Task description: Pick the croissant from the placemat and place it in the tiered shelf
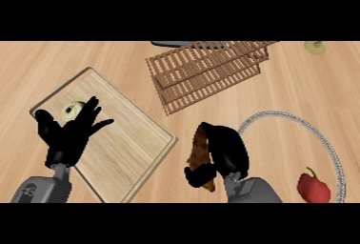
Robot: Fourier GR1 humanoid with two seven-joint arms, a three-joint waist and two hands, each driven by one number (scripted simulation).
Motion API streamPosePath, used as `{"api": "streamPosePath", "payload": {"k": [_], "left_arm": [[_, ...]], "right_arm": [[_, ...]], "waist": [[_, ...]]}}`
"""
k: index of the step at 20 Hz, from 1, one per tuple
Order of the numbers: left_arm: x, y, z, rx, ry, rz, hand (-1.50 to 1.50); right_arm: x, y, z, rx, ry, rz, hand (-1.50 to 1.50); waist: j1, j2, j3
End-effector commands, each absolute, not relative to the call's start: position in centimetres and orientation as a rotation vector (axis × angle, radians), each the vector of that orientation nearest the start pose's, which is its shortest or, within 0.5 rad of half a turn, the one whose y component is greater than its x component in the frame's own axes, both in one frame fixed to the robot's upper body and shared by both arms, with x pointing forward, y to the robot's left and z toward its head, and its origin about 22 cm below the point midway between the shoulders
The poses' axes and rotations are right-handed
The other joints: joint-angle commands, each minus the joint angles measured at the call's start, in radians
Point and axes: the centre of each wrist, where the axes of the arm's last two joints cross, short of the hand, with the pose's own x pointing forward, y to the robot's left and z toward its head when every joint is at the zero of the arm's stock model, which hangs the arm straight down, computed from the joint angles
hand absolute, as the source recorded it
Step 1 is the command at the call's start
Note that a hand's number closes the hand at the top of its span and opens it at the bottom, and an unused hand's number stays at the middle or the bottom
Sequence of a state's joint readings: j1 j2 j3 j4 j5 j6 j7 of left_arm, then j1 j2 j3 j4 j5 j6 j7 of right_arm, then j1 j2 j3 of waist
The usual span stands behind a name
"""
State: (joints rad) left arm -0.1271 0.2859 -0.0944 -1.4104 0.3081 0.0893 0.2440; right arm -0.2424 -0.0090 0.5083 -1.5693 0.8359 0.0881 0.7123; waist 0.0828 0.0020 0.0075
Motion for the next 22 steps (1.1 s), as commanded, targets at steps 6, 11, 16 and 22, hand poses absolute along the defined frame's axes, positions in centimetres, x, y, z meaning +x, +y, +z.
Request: {"api": "streamPosePath", "payload": {"k": [6,11,16,22], "left_arm": [[24.7,30.6,-2.2,0.105,-1.121,0.052,0.00],[25.7,28.8,-1.9,0.099,-1.121,0.055,0.00],[24.2,30.3,-2.6,0.095,-1.113,0.043,0.00],[24.3,29.8,-3.0,0.102,-1.114,0.047,0.00]], "right_arm": [[21.3,-7.5,15.8,-0.219,-1.747,1.290,1.50],[19.3,-10.0,22.6,-0.319,-1.856,1.114,1.50],[20.4,-12.6,27.6,-0.368,-1.877,1.025,1.50],[24.4,-14.3,32.6,-0.383,-1.884,0.925,1.50]], "waist": [[-0.084,-0.008,-0.008],[-0.100,-0.007,-0.009],[-0.089,-0.006,-0.009],[-0.084,-0.003,-0.008]]}}
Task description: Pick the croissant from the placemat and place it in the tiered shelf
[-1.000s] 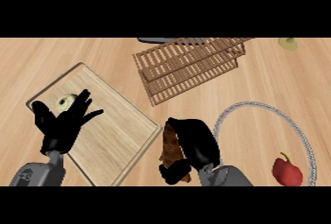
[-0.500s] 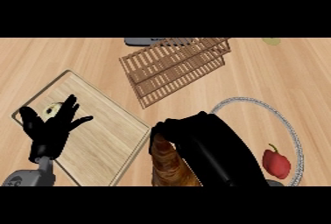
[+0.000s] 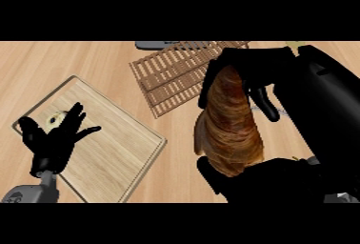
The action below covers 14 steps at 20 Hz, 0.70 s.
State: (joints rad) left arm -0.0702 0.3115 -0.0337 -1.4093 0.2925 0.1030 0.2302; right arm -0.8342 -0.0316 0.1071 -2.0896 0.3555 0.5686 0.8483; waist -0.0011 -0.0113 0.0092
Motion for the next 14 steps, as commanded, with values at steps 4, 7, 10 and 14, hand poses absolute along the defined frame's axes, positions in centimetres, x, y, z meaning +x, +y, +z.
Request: {"api": "streamPosePath", "payload": {"k": [4,7,10,14], "left_arm": [[24.3,28.7,-2.9,0.076,-1.112,0.028,0.00],[24.8,29.0,-3.0,0.068,-1.130,0.031,0.00],[25.3,29.9,-2.2,0.096,-1.113,0.027,0.00],[25.5,29.6,-2.4,0.090,-1.129,0.034,0.00]], "right_arm": [[27.4,-13.5,36.7,-0.402,-1.854,0.863,1.50],[29.7,-13.9,39.1,-0.428,-1.858,0.842,1.50],[31.4,-15.6,40.2,-0.447,-1.860,0.837,1.50],[33.9,-15.4,41.5,-0.453,-1.834,0.874,1.50]], "waist": [[0.011,0.011,-0.011],[0.016,0.016,-0.011],[0.014,0.017,-0.010],[0.020,0.019,-0.010]]}}
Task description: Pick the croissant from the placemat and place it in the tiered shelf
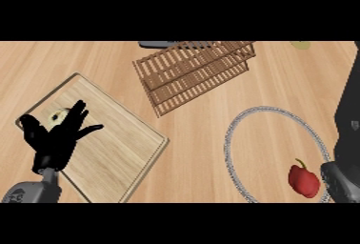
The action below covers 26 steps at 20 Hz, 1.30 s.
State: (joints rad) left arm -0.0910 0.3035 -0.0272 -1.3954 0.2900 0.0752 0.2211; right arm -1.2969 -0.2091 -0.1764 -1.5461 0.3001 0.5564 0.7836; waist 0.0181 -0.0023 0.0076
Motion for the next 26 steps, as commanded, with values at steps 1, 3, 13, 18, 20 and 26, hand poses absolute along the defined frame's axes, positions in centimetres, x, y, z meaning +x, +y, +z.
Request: {"api": "streamPosePath", "payload": {"k": [1,3,13,18,20,26], "left_arm": [[25.4,29.0,-2.5,0.099,-1.116,0.009,0.00],[25.8,30.0,-1.8,0.079,-1.128,0.028,0.00],[25.6,27.9,-1.7,0.059,-1.123,0.005,0.00],[26.0,29.2,-1.6,0.090,-1.131,0.034,0.00],[25.3,29.0,-3.0,0.068,-1.132,0.024,0.00],[25.8,28.2,-0.6,0.057,-1.139,0.017,0.00]], "right_arm": [[34.2,-14.7,41.8,-0.426,-1.838,0.880,1.50],[35.4,-14.5,40.4,-0.422,-1.809,0.940,1.50],[40.5,-12.6,37.4,-0.512,-1.797,1.013,1.50],[41.8,-12.6,36.0,-0.516,-1.836,1.000,1.50],[42.3,-12.5,38.0,-0.530,-1.836,0.983,1.50],[44.2,-11.1,35.6,-0.519,-1.874,0.965,1.50]], "waist": [[0.002,0.010,-0.009],[-0.001,0.009,-0.009],[0.017,0.015,-0.009],[0.002,0.011,-0.008],[0.015,0.017,-0.010],[0.029,0.015,-0.008]]}}
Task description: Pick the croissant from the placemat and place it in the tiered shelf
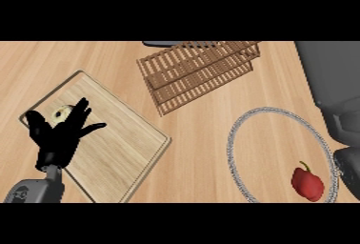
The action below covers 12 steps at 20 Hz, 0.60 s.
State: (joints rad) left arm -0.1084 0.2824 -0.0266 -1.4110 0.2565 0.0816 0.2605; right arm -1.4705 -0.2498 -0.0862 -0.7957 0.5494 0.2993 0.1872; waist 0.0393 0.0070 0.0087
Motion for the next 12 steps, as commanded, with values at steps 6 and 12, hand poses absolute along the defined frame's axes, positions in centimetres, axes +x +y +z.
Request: {"api": "streamPosePath", "payload": {"k": [6,12], "left_arm": [[25.7,29.9,-1.3,0.081,-1.127,0.020,0.00],[26.4,28.2,-1.8,0.079,-1.151,0.010,0.00]], "right_arm": [[44.5,-8.7,34.4,-0.455,-1.891,1.009,1.50],[45.7,-12.4,34.8,-0.555,-1.857,1.084,1.50]], "waist": [[-0.006,0.003,-0.010],[-0.008,0.009,-0.010]]}}
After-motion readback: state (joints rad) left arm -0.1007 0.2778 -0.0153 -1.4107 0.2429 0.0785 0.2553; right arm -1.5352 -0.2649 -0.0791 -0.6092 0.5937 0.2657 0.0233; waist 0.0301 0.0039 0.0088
